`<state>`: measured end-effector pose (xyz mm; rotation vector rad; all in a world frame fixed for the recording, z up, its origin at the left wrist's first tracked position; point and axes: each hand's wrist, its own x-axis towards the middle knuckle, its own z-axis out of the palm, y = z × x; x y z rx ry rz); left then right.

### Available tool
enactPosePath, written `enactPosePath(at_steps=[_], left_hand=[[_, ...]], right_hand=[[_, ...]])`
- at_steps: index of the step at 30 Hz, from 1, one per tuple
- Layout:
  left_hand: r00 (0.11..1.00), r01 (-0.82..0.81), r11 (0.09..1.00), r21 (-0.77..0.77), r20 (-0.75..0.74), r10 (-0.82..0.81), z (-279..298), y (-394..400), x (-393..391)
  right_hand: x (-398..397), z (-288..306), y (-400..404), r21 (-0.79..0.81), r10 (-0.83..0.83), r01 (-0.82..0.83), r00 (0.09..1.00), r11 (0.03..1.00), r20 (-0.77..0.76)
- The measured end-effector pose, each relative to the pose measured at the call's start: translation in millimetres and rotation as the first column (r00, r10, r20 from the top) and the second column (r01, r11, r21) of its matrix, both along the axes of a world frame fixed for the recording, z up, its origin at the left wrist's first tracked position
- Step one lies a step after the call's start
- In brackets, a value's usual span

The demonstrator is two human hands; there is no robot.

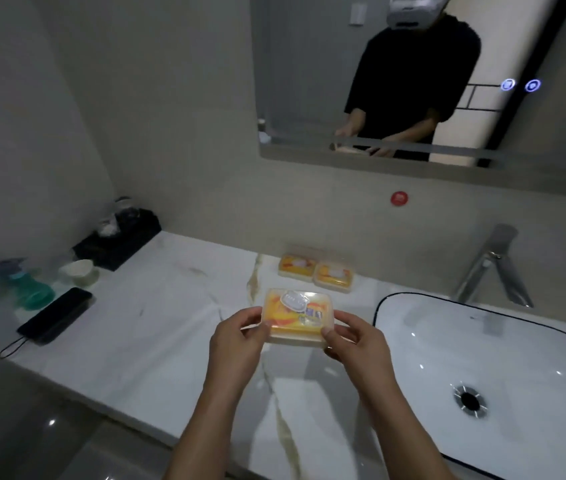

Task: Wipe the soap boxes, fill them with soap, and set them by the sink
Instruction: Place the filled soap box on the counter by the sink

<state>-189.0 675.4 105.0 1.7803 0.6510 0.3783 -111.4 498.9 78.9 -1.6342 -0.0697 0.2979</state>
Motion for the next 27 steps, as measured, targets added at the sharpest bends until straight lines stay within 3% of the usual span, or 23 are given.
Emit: enactPosePath(at_steps=[9, 27], left_hand=[[0.988, 0.152, 0.988, 0.034, -0.038, -0.151, -38, 35, 113], [0.946, 0.296, 0.948, 0.116, -0.175, -0.274, -112, 142, 270]], right_hand=[[78, -24, 25, -0.212, -0.153, 0.157, 0.988, 0.965, 0.031], [212, -88, 136, -0.371, -0.266, 0.236, 0.964, 0.898, -0.03]])
